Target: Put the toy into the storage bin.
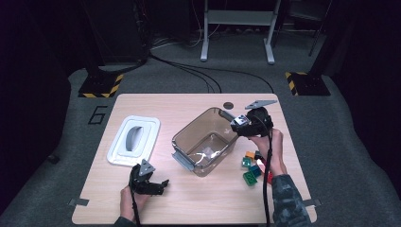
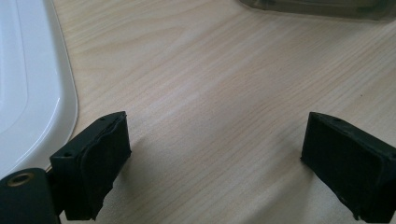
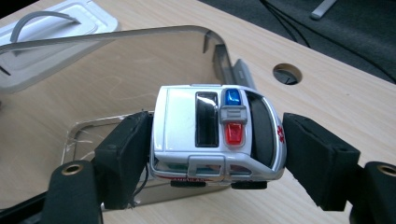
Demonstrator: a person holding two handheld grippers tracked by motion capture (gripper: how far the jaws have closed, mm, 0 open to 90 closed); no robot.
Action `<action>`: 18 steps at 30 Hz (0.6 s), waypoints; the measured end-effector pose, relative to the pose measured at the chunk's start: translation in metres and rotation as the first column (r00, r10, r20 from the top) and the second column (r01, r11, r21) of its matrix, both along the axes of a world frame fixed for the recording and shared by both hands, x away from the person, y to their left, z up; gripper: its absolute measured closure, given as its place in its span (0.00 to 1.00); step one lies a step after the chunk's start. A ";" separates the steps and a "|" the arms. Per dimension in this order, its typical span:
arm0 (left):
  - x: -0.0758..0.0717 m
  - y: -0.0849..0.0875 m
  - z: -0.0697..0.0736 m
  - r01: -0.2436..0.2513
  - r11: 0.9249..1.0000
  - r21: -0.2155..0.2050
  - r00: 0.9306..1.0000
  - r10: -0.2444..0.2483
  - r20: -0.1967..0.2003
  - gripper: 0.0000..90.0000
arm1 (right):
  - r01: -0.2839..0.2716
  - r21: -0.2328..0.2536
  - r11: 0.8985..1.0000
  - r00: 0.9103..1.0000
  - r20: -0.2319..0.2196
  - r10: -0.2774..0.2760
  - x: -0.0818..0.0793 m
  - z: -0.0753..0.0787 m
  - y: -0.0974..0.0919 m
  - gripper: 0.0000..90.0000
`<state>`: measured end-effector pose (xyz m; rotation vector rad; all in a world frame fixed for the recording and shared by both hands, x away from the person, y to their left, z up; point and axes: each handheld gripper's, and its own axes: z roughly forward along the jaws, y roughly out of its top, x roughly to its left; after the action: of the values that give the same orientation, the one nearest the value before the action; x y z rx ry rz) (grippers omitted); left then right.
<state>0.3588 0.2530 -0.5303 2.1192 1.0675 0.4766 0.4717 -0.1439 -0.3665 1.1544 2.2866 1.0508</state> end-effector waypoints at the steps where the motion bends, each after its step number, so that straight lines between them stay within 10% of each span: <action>1: 0.000 0.000 0.000 -0.001 1.000 -0.001 1.000 0.001 0.002 0.08 | -0.012 -0.008 1.000 1.000 0.000 0.012 0.001 -0.001 0.002 0.28; 18: 0.000 0.000 0.000 -0.003 1.000 0.000 1.000 0.003 0.003 0.09 | -0.129 -0.083 0.988 0.990 -0.068 0.123 0.007 -0.022 0.032 0.28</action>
<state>0.3587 0.2528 -0.5306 2.1160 1.0691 0.4812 0.4784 -0.1119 -0.3883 1.0342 2.4568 0.9608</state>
